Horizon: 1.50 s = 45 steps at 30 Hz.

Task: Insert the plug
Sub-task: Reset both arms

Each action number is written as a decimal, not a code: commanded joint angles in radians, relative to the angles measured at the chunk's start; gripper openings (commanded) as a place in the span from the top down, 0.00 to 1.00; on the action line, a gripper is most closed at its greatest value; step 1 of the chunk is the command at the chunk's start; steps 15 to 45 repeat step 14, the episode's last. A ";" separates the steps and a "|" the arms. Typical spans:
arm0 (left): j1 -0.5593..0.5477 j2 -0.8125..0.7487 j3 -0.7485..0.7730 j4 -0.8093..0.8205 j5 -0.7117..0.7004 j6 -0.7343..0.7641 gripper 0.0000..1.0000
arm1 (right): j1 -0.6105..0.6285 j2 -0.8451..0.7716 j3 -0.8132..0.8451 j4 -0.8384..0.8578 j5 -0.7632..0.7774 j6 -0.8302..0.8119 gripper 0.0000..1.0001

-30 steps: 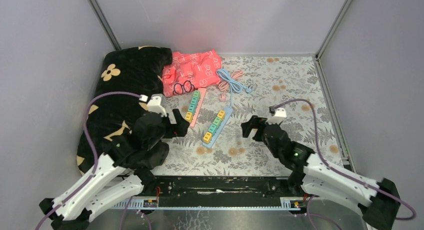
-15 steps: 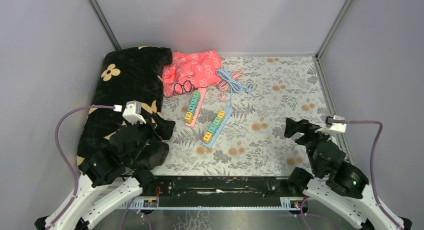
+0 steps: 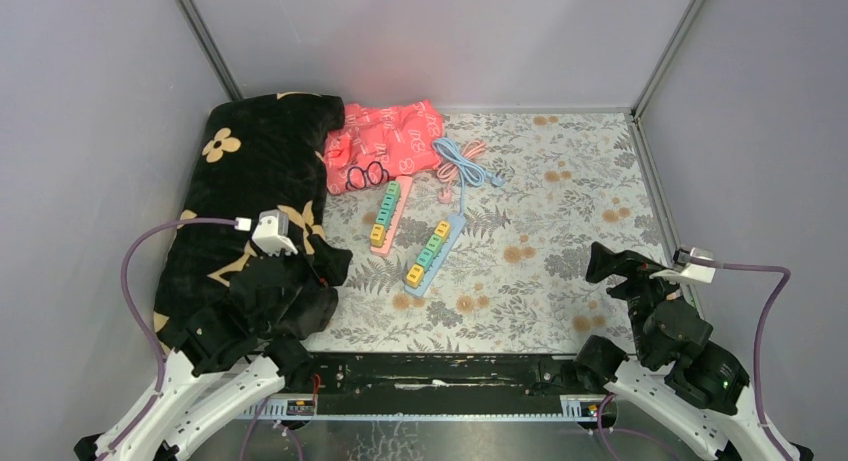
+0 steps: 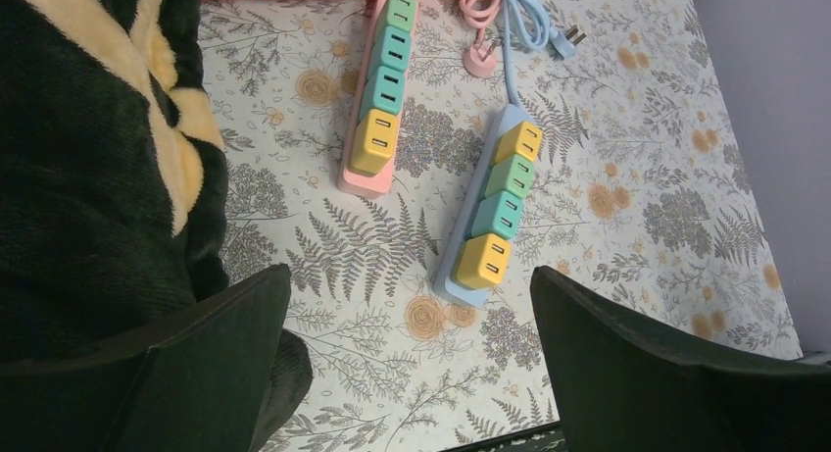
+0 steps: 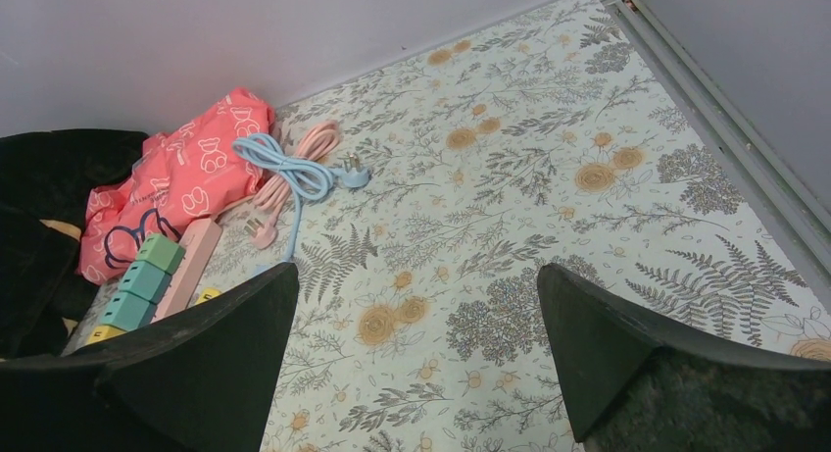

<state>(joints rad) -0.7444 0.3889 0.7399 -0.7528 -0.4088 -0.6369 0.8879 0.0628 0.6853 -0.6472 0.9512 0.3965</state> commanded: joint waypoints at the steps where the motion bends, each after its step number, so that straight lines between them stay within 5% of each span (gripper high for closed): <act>1: 0.004 0.006 -0.005 0.065 -0.002 0.009 0.00 | 0.006 0.000 -0.001 0.009 0.034 -0.013 0.01; 45: 0.004 0.020 -0.001 0.062 -0.003 0.015 0.00 | 0.006 0.000 -0.006 0.012 0.038 -0.013 0.01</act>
